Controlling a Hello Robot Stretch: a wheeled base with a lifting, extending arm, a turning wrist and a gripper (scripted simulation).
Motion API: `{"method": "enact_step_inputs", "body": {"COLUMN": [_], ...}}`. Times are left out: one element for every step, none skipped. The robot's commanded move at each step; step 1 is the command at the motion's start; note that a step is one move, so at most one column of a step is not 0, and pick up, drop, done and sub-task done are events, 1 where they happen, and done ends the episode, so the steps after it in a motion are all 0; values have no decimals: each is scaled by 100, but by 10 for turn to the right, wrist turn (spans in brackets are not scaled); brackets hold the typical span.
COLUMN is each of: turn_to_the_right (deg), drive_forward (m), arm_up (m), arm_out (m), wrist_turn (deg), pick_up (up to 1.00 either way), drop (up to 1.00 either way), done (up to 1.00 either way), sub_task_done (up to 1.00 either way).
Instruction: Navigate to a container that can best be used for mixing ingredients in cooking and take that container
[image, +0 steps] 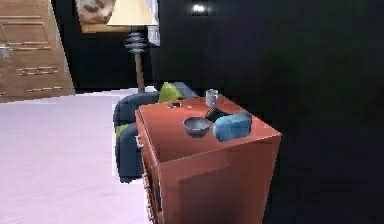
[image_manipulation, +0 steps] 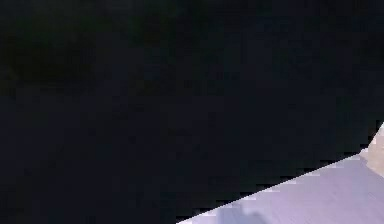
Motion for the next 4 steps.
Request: {"method": "enact_step_inputs", "body": {"turn_to_the_right": [-450, -390, 450, 300], "drive_forward": [0, 0, 0, 0], "arm_up": [0, 0, 0, 0], "arm_out": [0, 0, 0, 0], "wrist_turn": [0, 0, 0, 0], "pick_up": [0, 0, 0, 0], "drop": [0, 0, 0, 0], "done": [0, 0, 0, 0], "sub_task_done": [0, 0, 0, 0]}}
